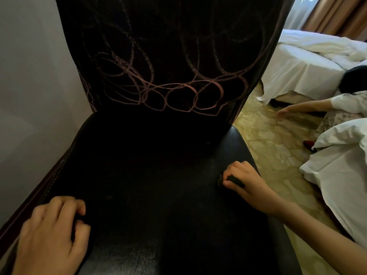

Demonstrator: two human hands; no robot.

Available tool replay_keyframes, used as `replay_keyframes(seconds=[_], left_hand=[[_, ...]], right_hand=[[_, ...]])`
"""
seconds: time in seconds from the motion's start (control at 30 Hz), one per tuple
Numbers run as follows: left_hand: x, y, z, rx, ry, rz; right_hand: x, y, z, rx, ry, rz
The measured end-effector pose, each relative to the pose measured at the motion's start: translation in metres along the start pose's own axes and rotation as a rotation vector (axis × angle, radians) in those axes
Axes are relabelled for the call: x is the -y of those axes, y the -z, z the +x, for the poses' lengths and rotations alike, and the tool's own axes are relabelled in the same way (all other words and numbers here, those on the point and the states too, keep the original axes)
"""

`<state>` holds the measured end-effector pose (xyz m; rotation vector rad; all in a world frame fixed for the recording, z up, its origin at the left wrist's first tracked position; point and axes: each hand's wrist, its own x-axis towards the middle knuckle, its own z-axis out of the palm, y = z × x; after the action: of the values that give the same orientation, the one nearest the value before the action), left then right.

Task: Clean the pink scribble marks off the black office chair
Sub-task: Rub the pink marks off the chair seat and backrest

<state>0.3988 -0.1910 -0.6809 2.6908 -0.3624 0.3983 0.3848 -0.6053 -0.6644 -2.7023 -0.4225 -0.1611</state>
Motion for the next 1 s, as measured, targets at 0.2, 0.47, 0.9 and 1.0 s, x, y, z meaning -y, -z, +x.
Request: replay_keyframes(seconds=[0.2, 0.47, 0.9, 1.0], left_hand=[[-0.002, 0.001, 0.003, -0.013, 0.010, 0.026], [0.003, -0.010, 0.003, -0.042, 0.014, 0.032], [-0.004, -0.003, -0.003, -0.038, 0.031, 0.012], [0.000, 0.001, -0.006, -0.053, 0.020, -0.161]], right_hand=[[-0.035, 0.007, 0.100, -0.279, -0.061, 0.015], [-0.054, -0.031, 0.160, -0.254, -0.416, -0.227], [0.053, -0.022, 0.022, 0.062, -0.011, 0.039], [0.068, -0.026, 0.053, -0.101, 0.014, 0.142]])
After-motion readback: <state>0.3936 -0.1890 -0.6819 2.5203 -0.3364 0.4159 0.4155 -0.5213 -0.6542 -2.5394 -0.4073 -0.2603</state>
